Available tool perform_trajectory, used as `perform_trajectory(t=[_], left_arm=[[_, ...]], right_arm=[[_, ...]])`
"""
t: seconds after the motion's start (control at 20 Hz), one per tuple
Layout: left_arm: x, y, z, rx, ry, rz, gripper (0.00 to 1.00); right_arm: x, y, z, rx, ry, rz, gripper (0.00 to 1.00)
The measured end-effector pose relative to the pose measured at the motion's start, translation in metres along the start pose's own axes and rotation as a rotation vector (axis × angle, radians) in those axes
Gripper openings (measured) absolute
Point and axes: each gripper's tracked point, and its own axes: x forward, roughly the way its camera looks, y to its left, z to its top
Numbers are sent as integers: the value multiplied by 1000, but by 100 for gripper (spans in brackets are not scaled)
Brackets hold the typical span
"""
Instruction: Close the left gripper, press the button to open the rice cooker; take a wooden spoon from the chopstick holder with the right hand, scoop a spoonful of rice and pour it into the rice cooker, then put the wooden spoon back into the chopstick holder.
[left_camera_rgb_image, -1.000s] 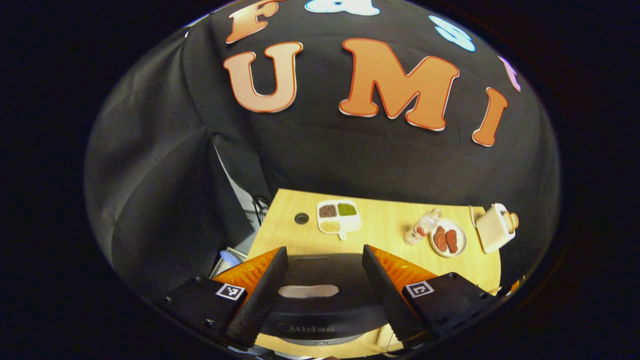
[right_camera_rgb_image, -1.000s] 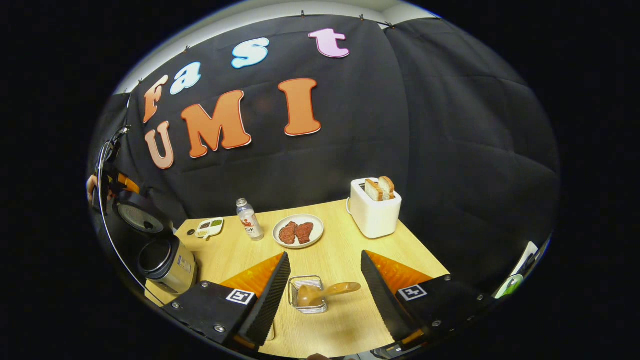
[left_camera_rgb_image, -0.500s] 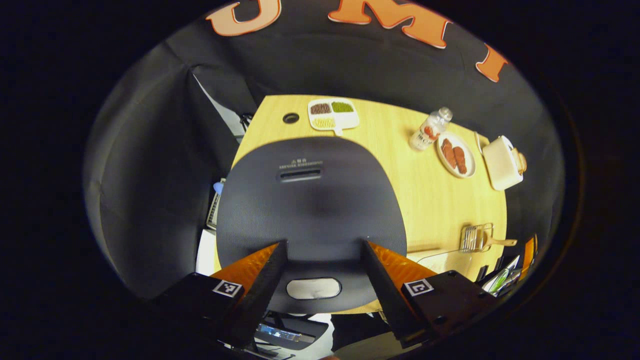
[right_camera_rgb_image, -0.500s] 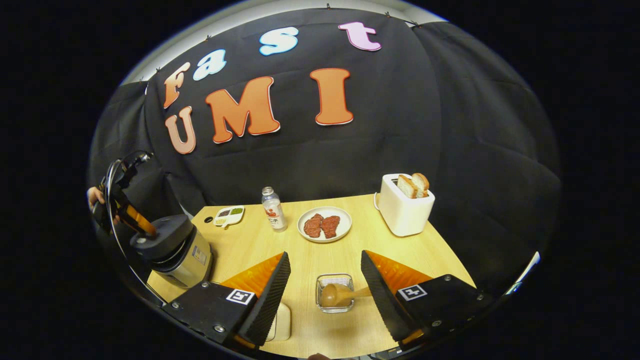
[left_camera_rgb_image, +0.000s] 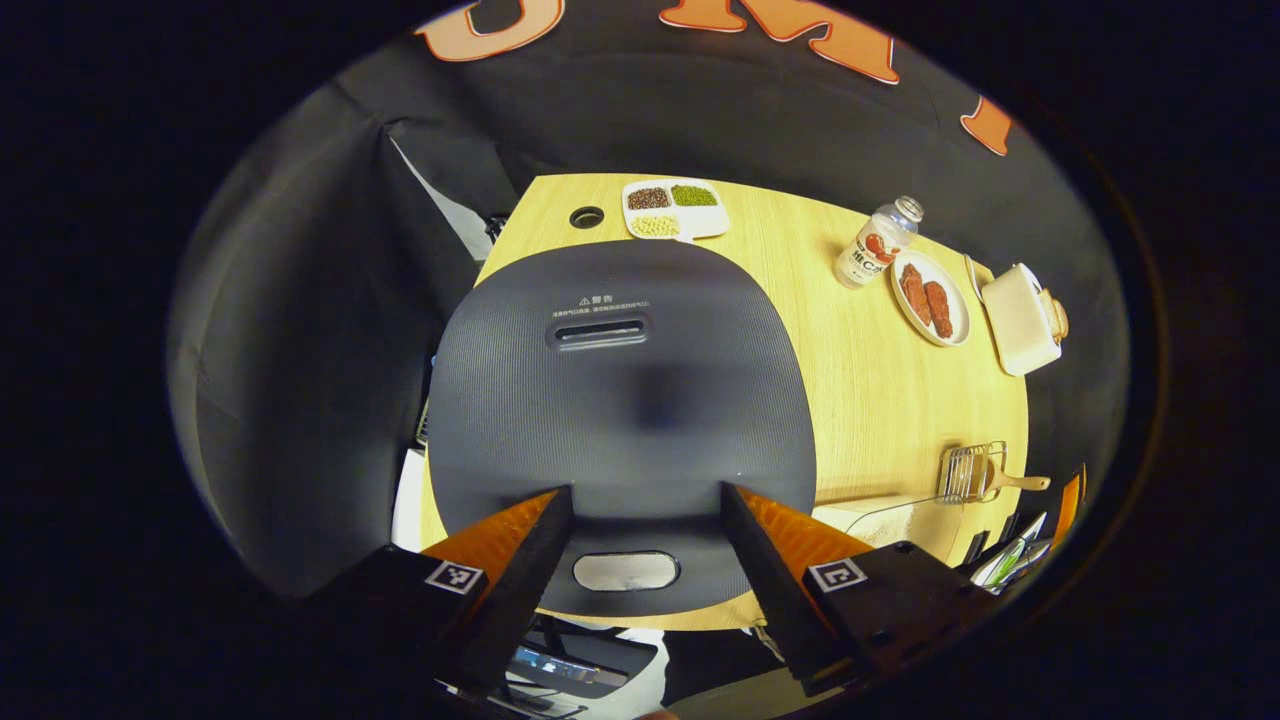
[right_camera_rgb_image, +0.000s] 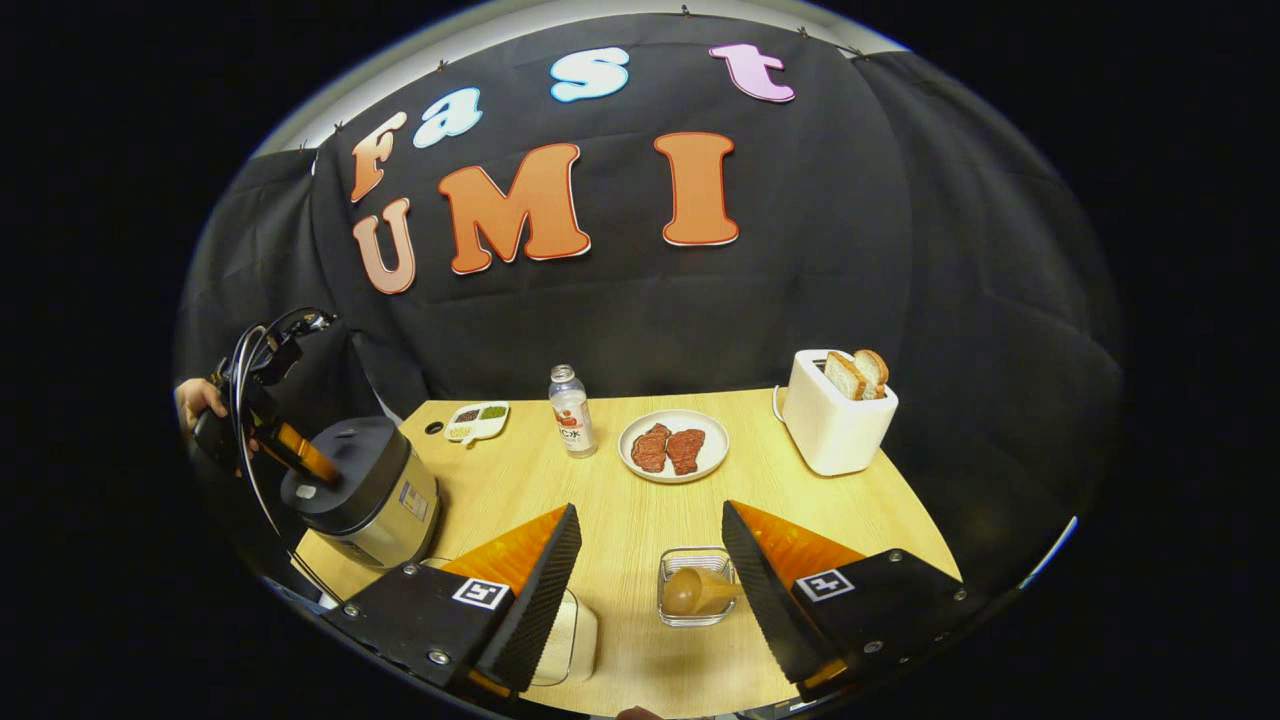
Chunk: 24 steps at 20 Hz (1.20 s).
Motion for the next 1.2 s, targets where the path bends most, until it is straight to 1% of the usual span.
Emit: perform_trajectory(t=[0.05,0.1,0.2,0.25,0.35,0.4,0.45,0.6,0.65,0.7,0.75,0.9,1.0,1.2], left_arm=[[-1,-1,0,4,-32,3,100],[-3,-1,1,6,-82,2,99],[-8,-5,5,19,-217,8,99],[-8,-6,8,42,-302,20,99],[-13,-3,11,78,-425,86,99],[-22,-4,15,76,-489,118,99],[-34,-11,17,69,-551,134,99],[-81,-39,26,38,-739,120,98],[-97,-50,29,51,-798,106,99],[-114,-58,34,70,-858,96,97],[-135,-63,40,92,-923,100,100],[-196,-88,53,127,-1068,94,100],[-222,-107,52,131,-1129,57,100],[-251,-143,44,150,-1197,-44,100]], right_arm=[[1,3,2,0,-4,8,89],[1,7,5,-5,-14,20,89],[2,15,15,-20,-47,38,89],[2,20,19,-27,-62,51,89],[3,30,26,-50,-84,78,89],[5,35,31,-64,-96,86,89],[5,39,39,-78,-116,96,89],[3,57,65,-102,-201,129,89],[2,62,71,-110,-228,140,88],[2,68,78,-117,-249,156,89],[2,73,82,-126,-262,166,88],[-3,82,101,-138,-306,180,89],[-9,84,113,-131,-339,187,89],[-17,80,131,-134,-399,183,88]])
